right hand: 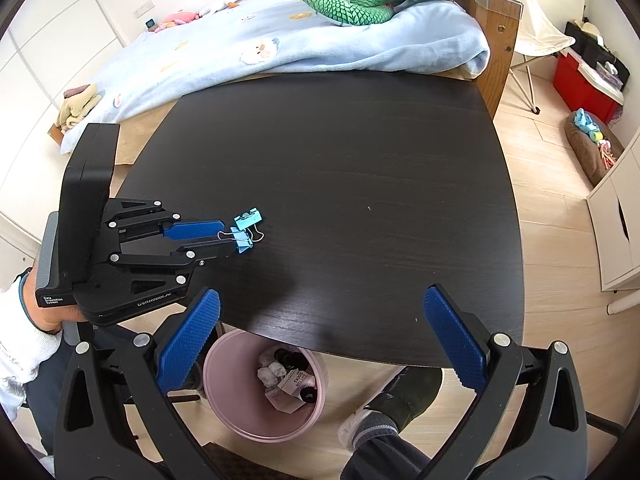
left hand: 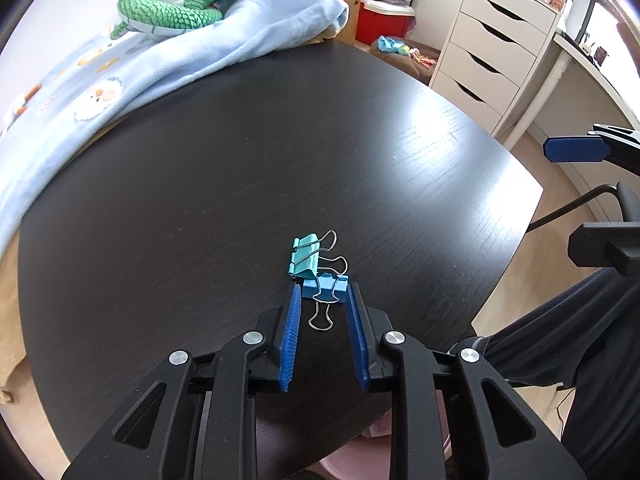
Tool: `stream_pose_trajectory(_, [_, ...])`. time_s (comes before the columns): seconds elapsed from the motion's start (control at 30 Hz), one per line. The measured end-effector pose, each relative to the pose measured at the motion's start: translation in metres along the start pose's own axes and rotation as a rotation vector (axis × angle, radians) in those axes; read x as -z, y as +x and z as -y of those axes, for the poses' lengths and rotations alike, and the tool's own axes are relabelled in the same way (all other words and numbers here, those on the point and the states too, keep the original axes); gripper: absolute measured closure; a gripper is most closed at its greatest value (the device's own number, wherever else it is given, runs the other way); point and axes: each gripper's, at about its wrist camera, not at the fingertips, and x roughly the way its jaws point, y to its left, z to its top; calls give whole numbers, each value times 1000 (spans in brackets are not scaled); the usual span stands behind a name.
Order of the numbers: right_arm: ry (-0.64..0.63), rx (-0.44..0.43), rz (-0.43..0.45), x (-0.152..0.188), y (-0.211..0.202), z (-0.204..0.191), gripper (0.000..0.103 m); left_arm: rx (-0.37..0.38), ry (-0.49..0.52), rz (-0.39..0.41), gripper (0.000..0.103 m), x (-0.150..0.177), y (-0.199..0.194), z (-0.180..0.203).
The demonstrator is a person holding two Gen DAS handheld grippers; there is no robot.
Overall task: Collect trash
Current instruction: 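Grasp one blue binder clip with the left tool, then grasp the second blue binder clip with the right tool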
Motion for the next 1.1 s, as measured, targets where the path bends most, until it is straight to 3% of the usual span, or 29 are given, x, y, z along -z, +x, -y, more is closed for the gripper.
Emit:
stream_pose_trajectory(0.1, [-2,-2,-2,0,1,-2,3,4,-1,-2,82,0,1,0])
stream_pose_trajectory(0.17, [-3,-2,-3,0,2,-2,3,4,0,-8,90,0,2,-1])
stream_pose_trajectory(0.63, [-29,-14,-11,-8,9,-11,3,10,-46,19,90,3,-16,-9])
stream_pose_trajectory(1.1, [-192,-50,-31,-33,37,-50,3,-42,-131,23,90,15,-46,-36])
